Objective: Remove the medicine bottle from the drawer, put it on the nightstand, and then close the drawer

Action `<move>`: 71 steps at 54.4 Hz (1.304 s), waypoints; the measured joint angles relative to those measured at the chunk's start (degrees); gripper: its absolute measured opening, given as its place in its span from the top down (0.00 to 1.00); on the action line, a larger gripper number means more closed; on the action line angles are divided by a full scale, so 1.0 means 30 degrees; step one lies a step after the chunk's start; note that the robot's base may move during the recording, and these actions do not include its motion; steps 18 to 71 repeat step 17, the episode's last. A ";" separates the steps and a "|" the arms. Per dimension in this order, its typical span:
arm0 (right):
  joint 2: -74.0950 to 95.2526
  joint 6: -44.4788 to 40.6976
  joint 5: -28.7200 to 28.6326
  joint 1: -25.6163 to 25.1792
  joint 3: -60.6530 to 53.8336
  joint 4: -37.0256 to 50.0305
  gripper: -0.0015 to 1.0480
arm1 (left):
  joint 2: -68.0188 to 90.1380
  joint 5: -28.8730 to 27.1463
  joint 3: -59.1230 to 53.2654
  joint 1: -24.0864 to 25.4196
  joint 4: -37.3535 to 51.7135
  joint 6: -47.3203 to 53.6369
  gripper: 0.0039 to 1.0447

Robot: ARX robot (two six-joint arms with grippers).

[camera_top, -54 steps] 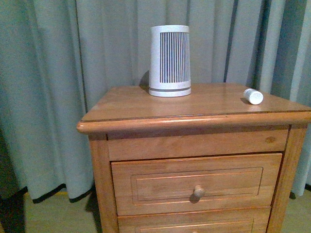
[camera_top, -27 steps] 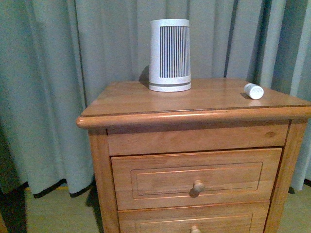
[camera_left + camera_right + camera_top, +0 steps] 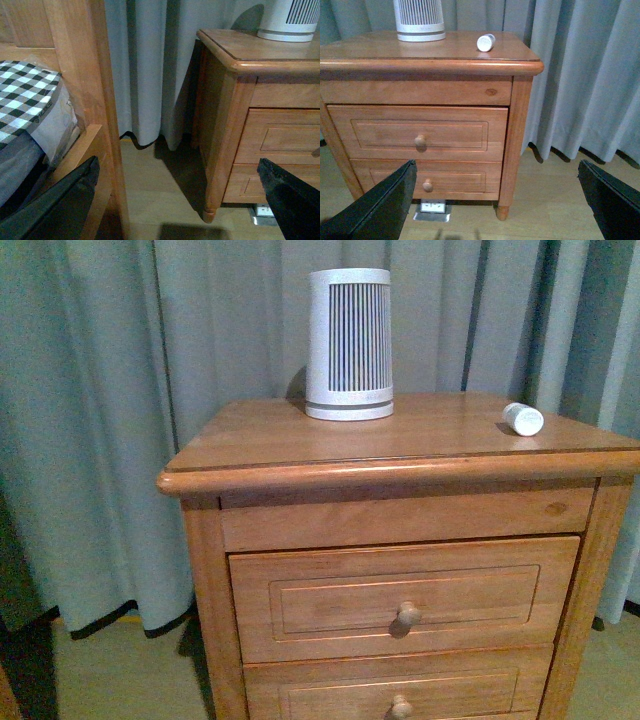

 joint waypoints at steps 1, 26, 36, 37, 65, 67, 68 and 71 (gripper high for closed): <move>0.0000 0.0000 0.0000 0.0000 0.0000 0.0000 0.07 | 0.0000 0.0000 0.0000 0.0000 0.0000 0.0000 0.06; 0.0000 0.0000 0.0000 0.0000 0.0000 0.0000 0.07 | 0.0000 0.0000 0.0000 0.0000 0.0000 0.0000 0.06; 0.0000 0.0000 0.0000 0.0000 0.0000 0.0000 0.07 | 0.0000 0.0000 0.0000 0.0000 0.0000 0.0000 0.06; 0.0000 0.0000 0.0000 0.0000 0.0000 0.0000 0.07 | 0.0000 0.0000 0.0000 0.0000 0.0000 0.0000 0.06; 0.0000 0.0000 0.0000 0.0000 0.0000 0.0000 0.07 | 0.0000 0.0000 0.0000 0.0000 0.0000 0.0000 0.06; 0.0000 0.0000 0.0000 0.0000 0.0000 0.0000 0.07 | 0.0000 0.0000 0.0000 0.0000 0.0000 0.0000 0.06; 0.0000 0.0000 0.0000 0.0000 0.0000 0.0000 0.07 | 0.0000 0.0000 0.0000 0.0000 0.0000 0.0000 0.06; 0.0000 0.0000 0.0000 0.0000 0.0000 0.0000 0.07 | 0.0000 0.0000 0.0000 0.0000 0.0000 0.0000 0.06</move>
